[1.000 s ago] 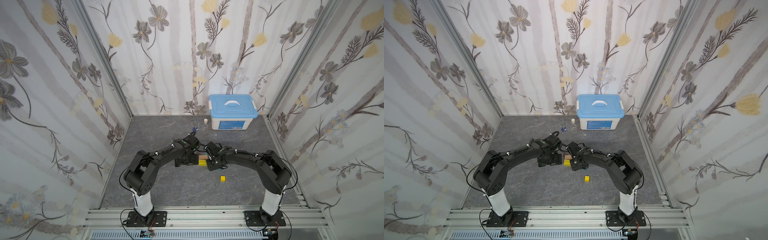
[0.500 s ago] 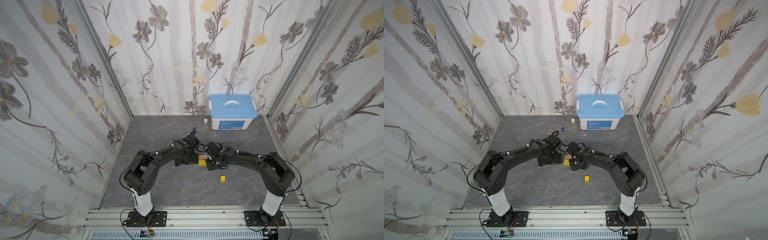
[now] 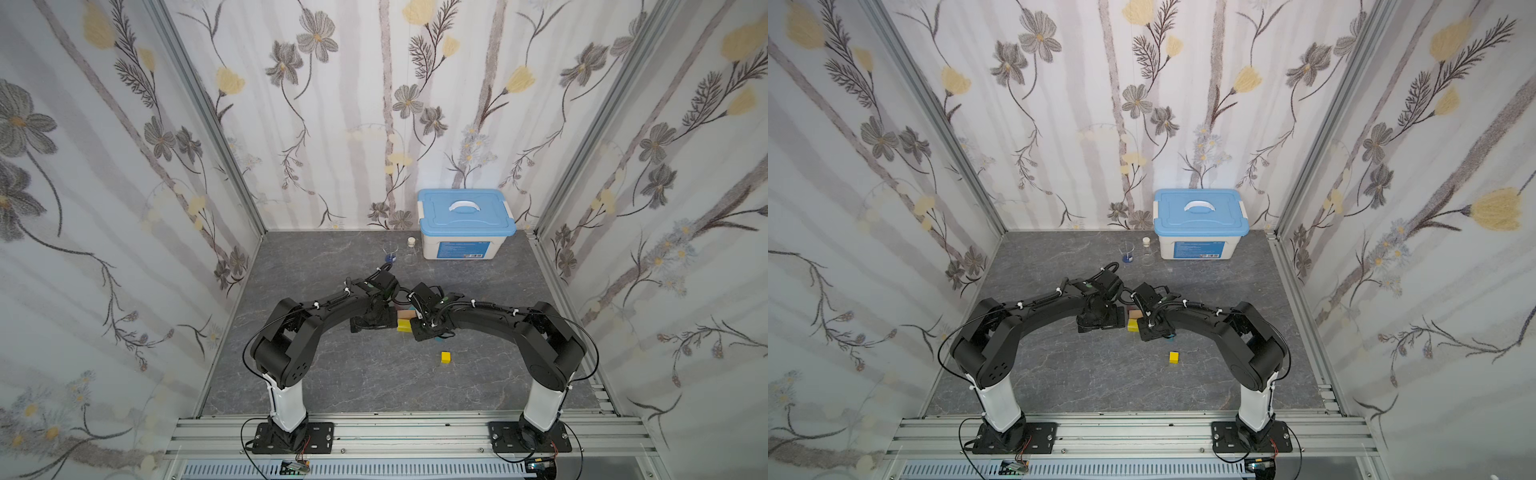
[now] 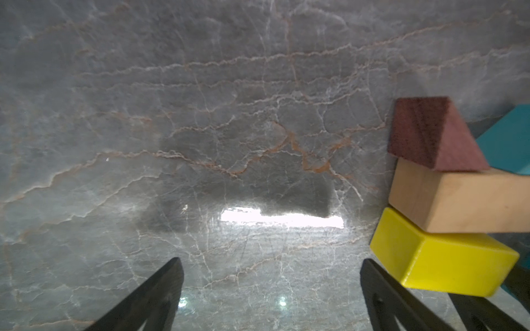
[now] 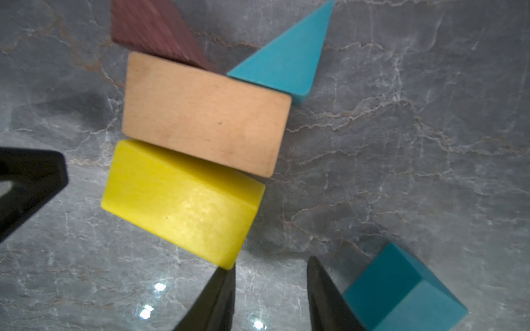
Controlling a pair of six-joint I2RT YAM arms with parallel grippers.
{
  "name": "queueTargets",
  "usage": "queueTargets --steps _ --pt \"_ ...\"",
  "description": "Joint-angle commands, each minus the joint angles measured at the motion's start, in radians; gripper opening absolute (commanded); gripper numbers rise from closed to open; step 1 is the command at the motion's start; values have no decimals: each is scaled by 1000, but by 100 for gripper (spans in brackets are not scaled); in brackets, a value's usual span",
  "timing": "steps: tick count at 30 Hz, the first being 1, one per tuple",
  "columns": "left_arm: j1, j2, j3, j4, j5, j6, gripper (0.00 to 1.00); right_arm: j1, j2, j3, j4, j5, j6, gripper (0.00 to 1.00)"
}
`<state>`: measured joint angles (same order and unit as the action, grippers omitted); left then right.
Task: Assemble a carrot with building blocks
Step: Assemble the building block at the center of the board.
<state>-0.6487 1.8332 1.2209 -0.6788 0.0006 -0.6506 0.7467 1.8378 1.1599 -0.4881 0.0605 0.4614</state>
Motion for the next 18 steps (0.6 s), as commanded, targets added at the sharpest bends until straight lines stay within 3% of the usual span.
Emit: queueTargets --steps 1,18 --pt "-1 5 -3 -21 -8 6 99 -3 -3 9 80 30 11 41" --pt "8 31 -8 -4 5 19 100 -10 -8 15 82 27 18 41"
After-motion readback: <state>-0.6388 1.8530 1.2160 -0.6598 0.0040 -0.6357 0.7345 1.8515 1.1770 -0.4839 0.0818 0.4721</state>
